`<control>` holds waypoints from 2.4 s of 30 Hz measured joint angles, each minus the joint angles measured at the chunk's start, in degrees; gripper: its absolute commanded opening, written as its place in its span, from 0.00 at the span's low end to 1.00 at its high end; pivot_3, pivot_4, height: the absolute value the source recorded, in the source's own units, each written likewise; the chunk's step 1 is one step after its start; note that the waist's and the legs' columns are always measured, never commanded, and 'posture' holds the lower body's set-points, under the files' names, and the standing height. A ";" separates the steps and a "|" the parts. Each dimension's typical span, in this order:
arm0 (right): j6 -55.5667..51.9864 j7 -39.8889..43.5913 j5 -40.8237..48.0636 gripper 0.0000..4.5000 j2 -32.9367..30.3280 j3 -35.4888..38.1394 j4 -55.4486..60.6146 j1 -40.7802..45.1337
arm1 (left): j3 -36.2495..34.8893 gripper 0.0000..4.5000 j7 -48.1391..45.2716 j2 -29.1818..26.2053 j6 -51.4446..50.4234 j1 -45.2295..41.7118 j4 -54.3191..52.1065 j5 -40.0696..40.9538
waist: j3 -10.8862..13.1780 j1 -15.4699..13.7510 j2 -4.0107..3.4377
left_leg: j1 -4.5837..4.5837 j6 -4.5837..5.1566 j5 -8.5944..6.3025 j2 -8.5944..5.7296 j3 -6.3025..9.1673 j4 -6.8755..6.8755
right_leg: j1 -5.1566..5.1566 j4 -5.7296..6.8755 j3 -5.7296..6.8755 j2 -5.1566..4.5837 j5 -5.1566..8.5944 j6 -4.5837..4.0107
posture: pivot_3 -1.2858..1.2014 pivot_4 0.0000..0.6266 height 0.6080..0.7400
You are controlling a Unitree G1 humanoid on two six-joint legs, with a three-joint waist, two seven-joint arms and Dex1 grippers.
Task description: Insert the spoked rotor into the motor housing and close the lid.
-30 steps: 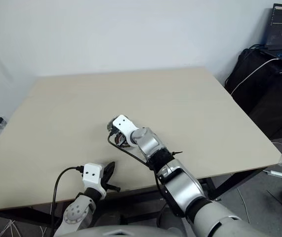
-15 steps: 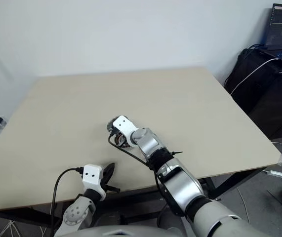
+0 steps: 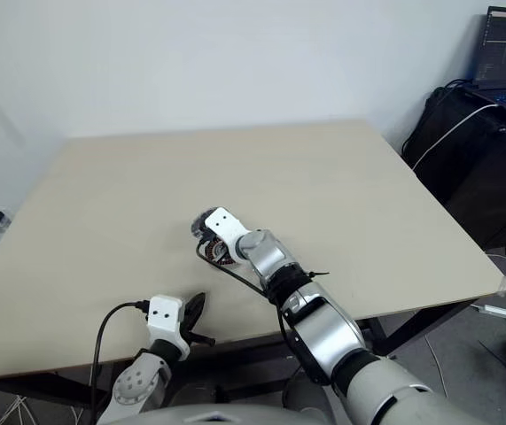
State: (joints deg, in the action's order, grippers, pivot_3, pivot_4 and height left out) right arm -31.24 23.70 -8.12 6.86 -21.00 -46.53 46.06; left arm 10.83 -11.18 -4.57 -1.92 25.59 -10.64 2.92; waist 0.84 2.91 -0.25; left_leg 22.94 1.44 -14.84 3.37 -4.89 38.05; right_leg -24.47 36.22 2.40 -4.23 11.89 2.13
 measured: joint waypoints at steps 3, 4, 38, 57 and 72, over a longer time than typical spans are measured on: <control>-0.47 0.38 0.21 0.01 -0.10 0.09 2.16 -0.28 | -0.01 0.00 -0.05 -0.01 0.00 -0.01 0.00 0.00 | 0.01 0.02 0.00 | 0.02 0.00 0.00 0.00 0.00 0.00 | -0.01 0.00 0.00 0.00 0.00 0.00 | 0.52 0.00 1.00; -0.59 0.41 0.27 0.01 -0.12 0.18 3.09 -0.32 | -0.01 0.00 -0.08 -0.01 0.01 -0.04 0.00 0.01 | 0.00 0.02 0.00 | 0.02 0.00 0.00 0.00 0.00 -0.01 | -0.01 0.00 0.00 0.00 0.00 0.00 | 0.52 0.00 1.00; -8.94 3.62 6.87 0.37 -19.15 7.33 64.85 -40.94 | 0.72 0.00 -2.99 -2.07 -2.84 -1.56 -0.79 0.67 | 0.08 -0.81 0.10 | 0.01 -0.34 -0.20 0.02 0.06 0.00 | 0.02 -0.13 0.05 0.03 0.06 -0.02 | 0.52 0.00 1.00; -12.84 5.91 22.25 0.87 -24.39 14.12 71.61 -53.78 | 0.23 0.00 -5.25 -4.06 -4.33 -2.83 -0.79 1.71 | 0.14 -1.32 0.21 | -0.02 -0.35 -0.21 0.03 0.08 0.04 | 0.07 -0.17 0.04 0.03 0.06 -0.02 | 0.52 0.00 1.00; -20.19 -2.93 21.44 0.31 -20.84 14.07 67.41 -49.05 | 0.25 0.00 -4.76 -3.54 -5.03 -1.89 -0.96 1.72 | 0.15 -1.56 0.23 | 0.01 -0.35 -0.21 0.03 0.08 0.03 | 0.07 -0.19 0.04 0.03 0.05 -0.02 | 0.52 0.00 1.00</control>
State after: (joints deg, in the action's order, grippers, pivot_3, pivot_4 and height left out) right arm -51.43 20.77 13.32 -13.98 -6.93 20.89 -3.00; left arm 11.08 -15.94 -8.11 -6.95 23.71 -11.60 4.64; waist 0.99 1.35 -0.02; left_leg 22.94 1.09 -15.06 3.39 -4.81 38.08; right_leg -24.40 36.03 2.44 -4.21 11.94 2.11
